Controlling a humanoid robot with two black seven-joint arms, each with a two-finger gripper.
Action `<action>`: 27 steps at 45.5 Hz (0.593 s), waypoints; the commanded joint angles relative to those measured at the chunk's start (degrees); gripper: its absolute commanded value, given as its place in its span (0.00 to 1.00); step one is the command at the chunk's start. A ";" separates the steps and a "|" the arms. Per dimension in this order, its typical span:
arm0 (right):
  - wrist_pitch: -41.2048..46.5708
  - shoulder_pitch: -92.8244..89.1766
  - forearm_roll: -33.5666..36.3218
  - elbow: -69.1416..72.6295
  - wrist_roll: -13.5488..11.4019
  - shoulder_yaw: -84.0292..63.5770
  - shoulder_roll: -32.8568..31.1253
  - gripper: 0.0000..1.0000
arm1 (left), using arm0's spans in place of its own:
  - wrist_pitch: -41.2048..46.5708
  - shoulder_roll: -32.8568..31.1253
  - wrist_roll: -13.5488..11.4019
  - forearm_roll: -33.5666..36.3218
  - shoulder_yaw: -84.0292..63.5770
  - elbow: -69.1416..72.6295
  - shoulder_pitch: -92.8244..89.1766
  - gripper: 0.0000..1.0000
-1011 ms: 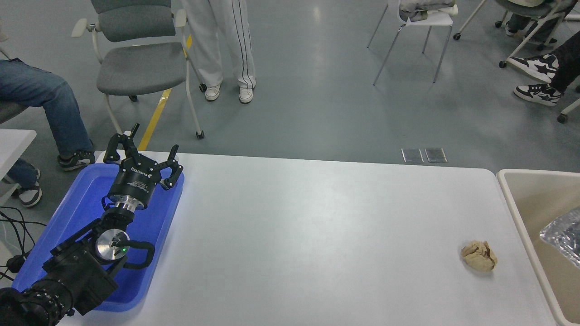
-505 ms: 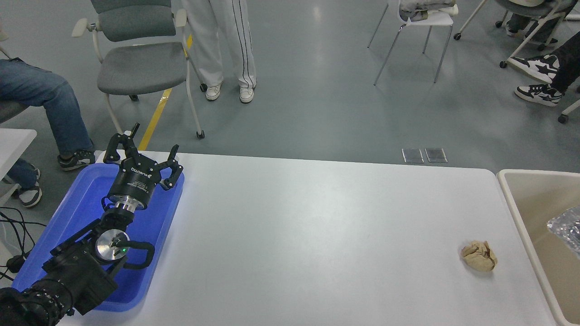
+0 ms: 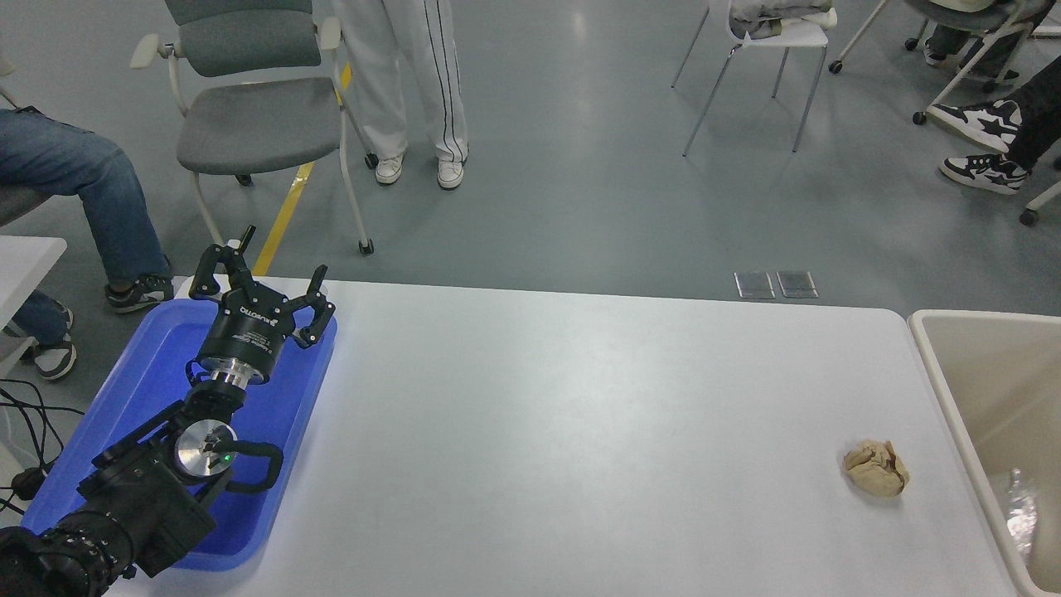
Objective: Pick up foil plate and place in dustbin
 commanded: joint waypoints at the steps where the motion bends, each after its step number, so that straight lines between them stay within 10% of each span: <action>1: -0.65 0.21 0.01 -0.05 0.00 0.04 0.16 0.93 | 0.00 0.00 0.00 0.04 0.00 0.00 -0.02 1.00; 27: -0.03 4.52 -2.27 15.67 0.09 -0.84 -3.44 1.00 | 0.00 0.00 0.00 0.04 0.00 0.00 -0.02 1.00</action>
